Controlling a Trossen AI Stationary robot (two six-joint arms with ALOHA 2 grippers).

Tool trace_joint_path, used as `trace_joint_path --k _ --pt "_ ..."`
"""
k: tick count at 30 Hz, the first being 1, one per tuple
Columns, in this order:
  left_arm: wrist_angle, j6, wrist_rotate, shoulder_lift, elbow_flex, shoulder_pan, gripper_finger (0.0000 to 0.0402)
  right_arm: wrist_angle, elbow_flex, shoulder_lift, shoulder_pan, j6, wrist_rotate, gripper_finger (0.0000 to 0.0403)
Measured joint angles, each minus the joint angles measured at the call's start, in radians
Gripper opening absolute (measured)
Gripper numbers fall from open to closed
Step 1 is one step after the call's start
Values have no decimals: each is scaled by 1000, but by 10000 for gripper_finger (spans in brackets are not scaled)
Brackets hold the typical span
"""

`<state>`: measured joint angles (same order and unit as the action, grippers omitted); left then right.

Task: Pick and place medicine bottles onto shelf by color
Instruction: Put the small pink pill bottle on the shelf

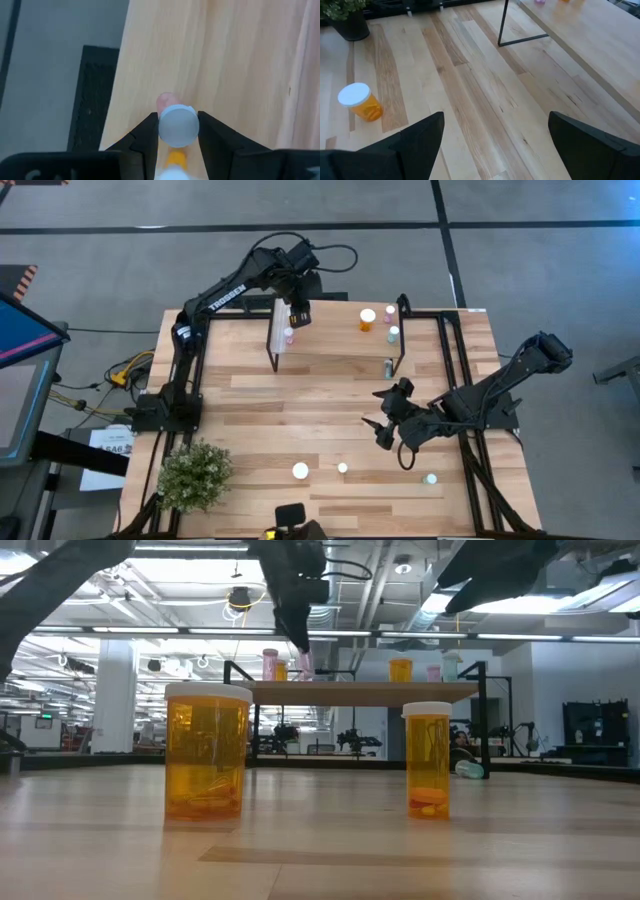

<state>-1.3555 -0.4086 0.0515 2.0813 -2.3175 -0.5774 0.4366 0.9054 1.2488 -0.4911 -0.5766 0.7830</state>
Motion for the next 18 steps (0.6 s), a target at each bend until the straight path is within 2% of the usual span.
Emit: trace_joint_path --k 9,18 --pt "3 2 86 0 6 0 103 0 0 0 0 -11 -1 377" --pt "-41 26 83 14 6 -14 103 -4 0 0 0 -27 -41 377"
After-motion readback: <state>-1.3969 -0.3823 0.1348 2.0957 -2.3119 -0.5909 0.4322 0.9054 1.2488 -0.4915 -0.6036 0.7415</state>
